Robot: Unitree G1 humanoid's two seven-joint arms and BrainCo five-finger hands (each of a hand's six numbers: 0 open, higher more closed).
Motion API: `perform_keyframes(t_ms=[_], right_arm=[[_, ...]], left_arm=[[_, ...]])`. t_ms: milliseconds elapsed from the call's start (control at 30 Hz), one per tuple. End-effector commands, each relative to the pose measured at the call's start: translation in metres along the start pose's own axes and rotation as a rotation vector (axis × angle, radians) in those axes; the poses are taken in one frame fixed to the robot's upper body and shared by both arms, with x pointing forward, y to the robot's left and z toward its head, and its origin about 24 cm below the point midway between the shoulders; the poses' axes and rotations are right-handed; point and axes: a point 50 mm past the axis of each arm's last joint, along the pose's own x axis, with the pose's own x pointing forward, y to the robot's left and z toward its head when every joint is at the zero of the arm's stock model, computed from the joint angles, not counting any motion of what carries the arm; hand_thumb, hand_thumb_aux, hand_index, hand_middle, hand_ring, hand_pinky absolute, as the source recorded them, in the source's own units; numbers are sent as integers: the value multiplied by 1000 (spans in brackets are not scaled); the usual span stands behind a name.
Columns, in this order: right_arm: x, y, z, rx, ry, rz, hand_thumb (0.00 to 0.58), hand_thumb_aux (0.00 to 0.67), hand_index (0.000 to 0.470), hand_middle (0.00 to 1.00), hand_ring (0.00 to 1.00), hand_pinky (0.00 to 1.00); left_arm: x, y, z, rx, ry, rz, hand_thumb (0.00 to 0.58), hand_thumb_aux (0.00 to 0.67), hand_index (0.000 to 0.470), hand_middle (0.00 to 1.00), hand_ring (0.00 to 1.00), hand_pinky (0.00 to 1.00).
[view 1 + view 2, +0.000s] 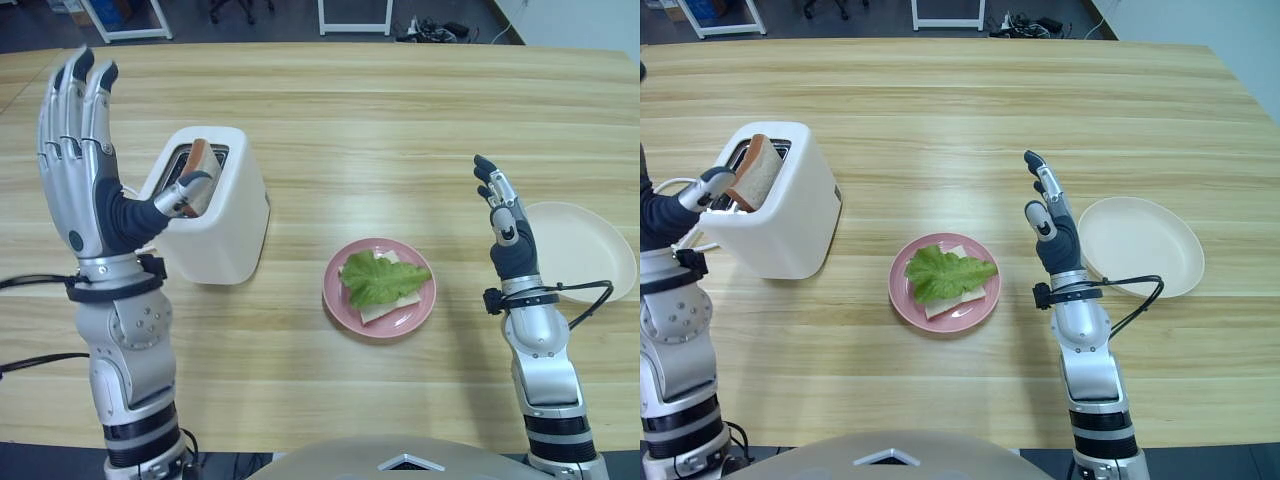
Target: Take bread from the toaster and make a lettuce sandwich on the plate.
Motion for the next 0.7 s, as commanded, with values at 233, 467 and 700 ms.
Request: perform_keyframes(t_ms=[233, 467, 700], right_arm=[[-7, 7, -2, 0, 48, 18, 0, 0, 0, 0, 0, 0], [-8, 7, -6, -16, 71, 18, 0, 0, 0, 0, 0, 0], [-9, 7, -7, -25, 81, 17, 0, 0, 0, 0, 0, 0]], left_arm=[[7, -46, -27, 116, 204, -269, 0, 0, 0, 0, 0, 0], [2, -57, -20, 145, 169, -333, 385, 281, 197, 0, 0, 0], [4, -50, -11, 112, 129, -260, 580, 670, 470, 1000, 1000, 1000]])
